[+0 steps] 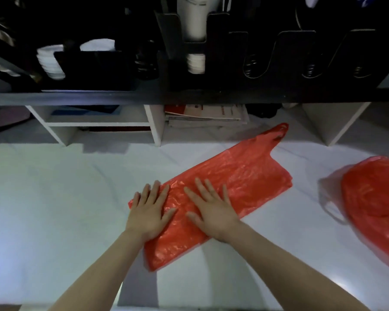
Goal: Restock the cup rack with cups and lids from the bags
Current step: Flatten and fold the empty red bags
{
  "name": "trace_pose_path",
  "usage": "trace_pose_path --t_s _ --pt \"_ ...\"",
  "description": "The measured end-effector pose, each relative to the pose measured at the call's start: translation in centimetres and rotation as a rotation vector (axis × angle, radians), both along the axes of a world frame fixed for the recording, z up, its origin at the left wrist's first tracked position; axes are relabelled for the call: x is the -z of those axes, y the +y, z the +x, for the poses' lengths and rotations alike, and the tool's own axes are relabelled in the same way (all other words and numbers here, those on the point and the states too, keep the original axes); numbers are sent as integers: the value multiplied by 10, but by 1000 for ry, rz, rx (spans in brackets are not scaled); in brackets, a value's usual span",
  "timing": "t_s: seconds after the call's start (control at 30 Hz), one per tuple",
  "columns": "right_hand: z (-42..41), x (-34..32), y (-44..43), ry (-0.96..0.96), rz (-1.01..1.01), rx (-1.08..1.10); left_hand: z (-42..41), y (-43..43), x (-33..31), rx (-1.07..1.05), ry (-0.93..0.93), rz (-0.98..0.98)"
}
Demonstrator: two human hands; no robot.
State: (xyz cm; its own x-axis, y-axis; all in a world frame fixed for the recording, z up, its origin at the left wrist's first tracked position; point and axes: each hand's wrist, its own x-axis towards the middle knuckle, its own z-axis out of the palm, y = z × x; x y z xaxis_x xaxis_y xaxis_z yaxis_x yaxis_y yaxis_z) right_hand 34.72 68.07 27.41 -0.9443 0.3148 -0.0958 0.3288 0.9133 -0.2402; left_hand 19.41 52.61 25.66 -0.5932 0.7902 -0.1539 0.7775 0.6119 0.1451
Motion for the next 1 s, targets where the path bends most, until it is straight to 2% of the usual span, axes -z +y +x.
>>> trace_pose_path --t_s 0.07,0.17,0.23,0.37,0.47,0.57,0.67,0.73,0.8,0.9,1.0 --pt "1 7 -20 -83 70 15 -4 -8 -2 14 -15 27" --pt "11 4 -17 -108 159 364 -12 -27 -13 88 32 122" --pt "21 -4 -18 -77 154 519 -16 -39 -17 168 32 167" --pt "49 -2 -65 87 125 613 -7 -52 -19 274 -49 260" --pt "65 6 -100 36 50 754 3 -67 -19 370 -59 337" --pt "78 8 -97 -67 46 683 8 -82 -16 433 -92 410" --pt "95 0 -79 -99 39 573 14 -85 -17 359 -164 474" --pt "105 -8 -76 -27 55 654 22 -80 -19 400 -199 486" --pt "113 -14 -84 122 62 700 33 -74 -22 499 -214 469" --pt "130 -12 -108 319 155 576 40 -73 -17 605 -207 399" --pt "147 1 -126 286 168 479 40 -76 -8 588 -214 343"
